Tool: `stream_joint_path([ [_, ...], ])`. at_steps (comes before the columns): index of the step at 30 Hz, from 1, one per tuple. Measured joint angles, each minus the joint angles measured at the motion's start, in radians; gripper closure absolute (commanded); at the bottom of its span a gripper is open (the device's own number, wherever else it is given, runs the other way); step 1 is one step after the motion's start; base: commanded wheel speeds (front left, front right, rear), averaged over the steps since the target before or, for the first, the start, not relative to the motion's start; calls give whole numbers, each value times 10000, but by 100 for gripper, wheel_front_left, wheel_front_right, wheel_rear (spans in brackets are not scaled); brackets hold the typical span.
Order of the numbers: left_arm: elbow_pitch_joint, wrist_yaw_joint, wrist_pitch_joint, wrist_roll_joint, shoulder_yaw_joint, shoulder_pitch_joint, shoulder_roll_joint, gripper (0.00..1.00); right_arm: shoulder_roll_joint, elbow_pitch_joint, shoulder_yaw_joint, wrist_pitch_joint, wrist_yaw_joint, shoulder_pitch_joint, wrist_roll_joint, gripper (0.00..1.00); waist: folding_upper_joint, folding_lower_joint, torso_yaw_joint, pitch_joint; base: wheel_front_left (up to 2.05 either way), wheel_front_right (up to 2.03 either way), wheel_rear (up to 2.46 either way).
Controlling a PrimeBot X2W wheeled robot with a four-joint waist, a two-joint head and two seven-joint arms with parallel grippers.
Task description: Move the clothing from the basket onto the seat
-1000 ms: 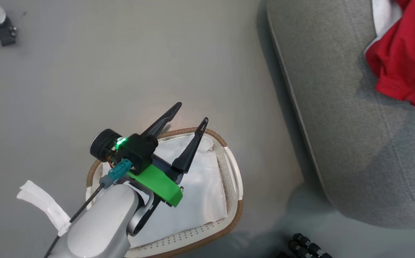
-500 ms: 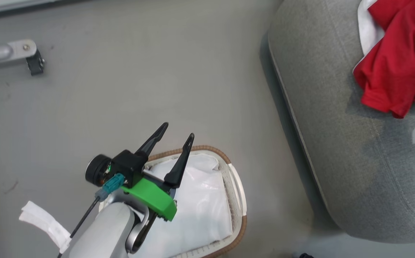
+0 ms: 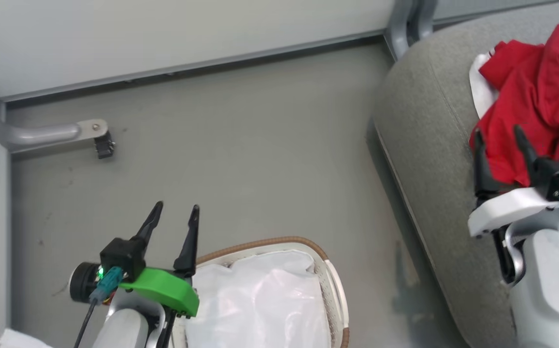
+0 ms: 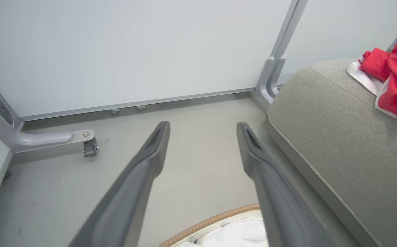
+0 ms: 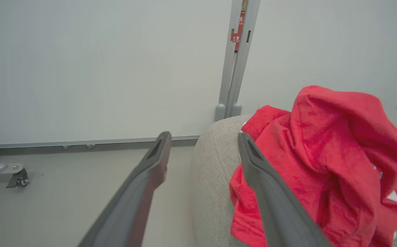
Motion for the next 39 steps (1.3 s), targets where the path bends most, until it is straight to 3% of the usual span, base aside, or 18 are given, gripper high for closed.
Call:
stream_joint_path([
  [17, -230, 4, 2, 1402, 3030, 1726, -708, 0, 508, -84, 974, 2, 2, 1933, 265, 0, 0, 0, 1176, -1629, 0, 0, 0],
  [27, -176, -4, 2, 673, 2660, 2297, -805, 0, 543, 63, 1164, 0, 2, 2651, 443, 0, 0, 0, 1479, -2151, 0, 0, 0],
  [28, -75, -2, 2, 637, 2627, 2330, -805, 100, 566, 113, 1174, 2, 2, 2675, 462, 100, 0, 0, 1494, -2161, 0, 0, 0],
  [33, 322, -2, 13, 616, 2575, 2432, -878, 100, 685, 518, 1172, 56, 2, 2945, 485, 100, 0, 0, 1501, -2168, 0, 0, 0],
  [39, 276, -2, 351, -391, 2667, 2437, -890, 100, 696, 495, 1047, 428, 2, 2974, 1584, 100, 0, 0, 1516, -2171, 0, 0, 0],
])
